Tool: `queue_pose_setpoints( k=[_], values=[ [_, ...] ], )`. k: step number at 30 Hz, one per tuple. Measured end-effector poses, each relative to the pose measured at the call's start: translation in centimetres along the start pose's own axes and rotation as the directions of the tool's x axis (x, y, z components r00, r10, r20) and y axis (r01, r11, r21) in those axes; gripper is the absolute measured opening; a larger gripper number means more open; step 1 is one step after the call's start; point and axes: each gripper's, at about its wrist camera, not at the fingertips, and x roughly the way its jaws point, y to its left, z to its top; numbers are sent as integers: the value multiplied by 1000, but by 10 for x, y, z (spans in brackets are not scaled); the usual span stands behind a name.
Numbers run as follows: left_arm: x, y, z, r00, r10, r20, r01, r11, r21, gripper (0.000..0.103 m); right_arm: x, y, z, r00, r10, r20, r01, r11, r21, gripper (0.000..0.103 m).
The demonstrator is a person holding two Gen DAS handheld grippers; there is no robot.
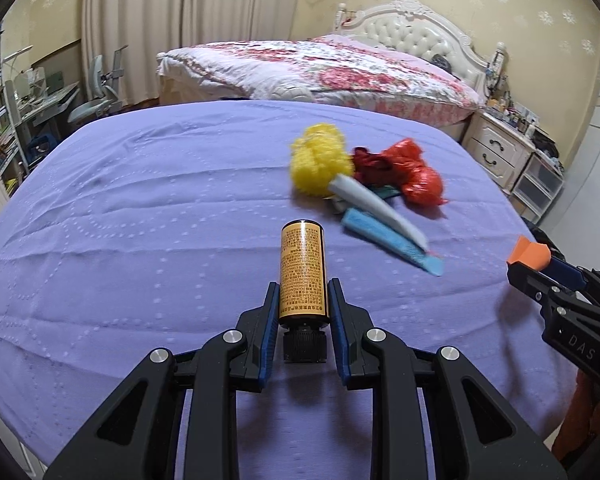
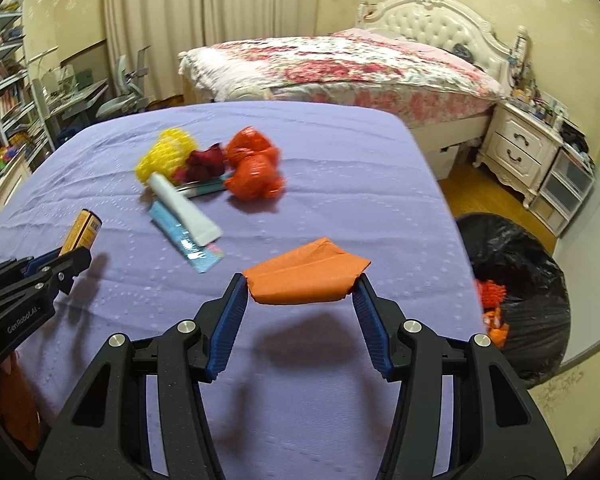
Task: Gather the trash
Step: 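Carry the bottle and orange paper over the trash bin and open both tools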
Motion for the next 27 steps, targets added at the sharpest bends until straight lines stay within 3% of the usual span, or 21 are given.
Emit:
queue_pose_setpoints(
  k=[12, 27],
  values=[
    [13, -98, 21, 991, -131, 0, 130, 983, 130, 25, -14, -98, -6, 987, -159, 33, 152, 977, 151, 53],
    [54, -226, 38, 972, -231, -30, 229, 926, 301, 25, -5, -194, -16, 961, -277, 10, 262, 922, 286, 53]
  ],
)
